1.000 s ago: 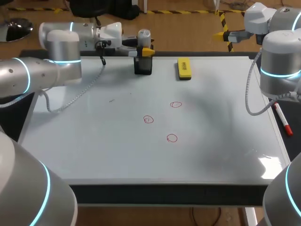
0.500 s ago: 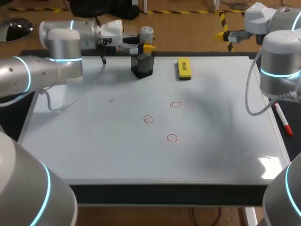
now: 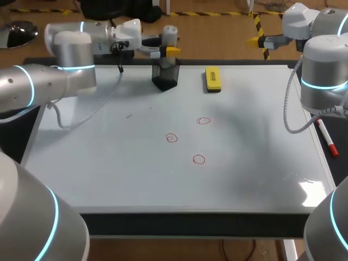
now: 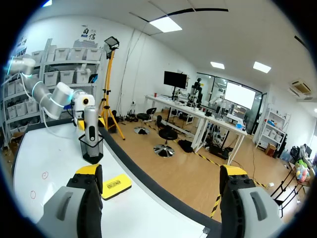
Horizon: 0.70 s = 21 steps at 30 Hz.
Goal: Pick up the inspection probe, press it on each red-marked spot on the whiteboard one by one, put down the probe, pick up the eraser, and wipe off all the red marks.
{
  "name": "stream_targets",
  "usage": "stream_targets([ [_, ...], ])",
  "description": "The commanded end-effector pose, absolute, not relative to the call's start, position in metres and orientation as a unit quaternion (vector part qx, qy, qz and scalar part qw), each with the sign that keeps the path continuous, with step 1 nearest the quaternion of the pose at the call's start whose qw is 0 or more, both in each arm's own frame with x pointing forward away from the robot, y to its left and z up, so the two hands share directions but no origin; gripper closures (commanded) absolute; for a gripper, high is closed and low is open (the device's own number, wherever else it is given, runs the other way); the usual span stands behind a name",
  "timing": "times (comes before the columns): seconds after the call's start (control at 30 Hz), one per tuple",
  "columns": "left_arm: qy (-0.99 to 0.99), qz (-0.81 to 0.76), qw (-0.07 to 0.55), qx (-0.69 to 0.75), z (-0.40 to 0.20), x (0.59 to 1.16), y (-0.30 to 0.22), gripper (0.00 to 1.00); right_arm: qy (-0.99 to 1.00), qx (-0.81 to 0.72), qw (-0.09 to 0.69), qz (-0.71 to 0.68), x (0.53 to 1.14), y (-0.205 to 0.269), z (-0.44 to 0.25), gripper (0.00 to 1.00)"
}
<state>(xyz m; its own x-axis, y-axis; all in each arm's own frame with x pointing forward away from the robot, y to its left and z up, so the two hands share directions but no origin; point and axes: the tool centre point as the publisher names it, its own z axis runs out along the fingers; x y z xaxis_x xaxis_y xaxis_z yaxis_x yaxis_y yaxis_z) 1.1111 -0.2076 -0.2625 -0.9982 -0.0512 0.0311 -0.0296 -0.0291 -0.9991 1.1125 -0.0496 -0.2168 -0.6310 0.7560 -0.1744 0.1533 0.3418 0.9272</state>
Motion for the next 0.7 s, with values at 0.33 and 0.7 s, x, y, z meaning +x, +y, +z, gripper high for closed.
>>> stream_targets([
  [0.33, 0.677, -0.734, 0.047, -0.017, -0.226, 1.103, -0.193, 1.00, 0.760, 0.300, 0.307, 0.488, 1.113, -0.050, -0.217, 0.00],
  [0.7, 0.666, -0.741, 0.079, -0.008, -0.180, 1.103, -0.182, 1.00, 0.760, 0.300, 0.307, 0.488, 1.113, -0.050, -0.217, 0.00],
])
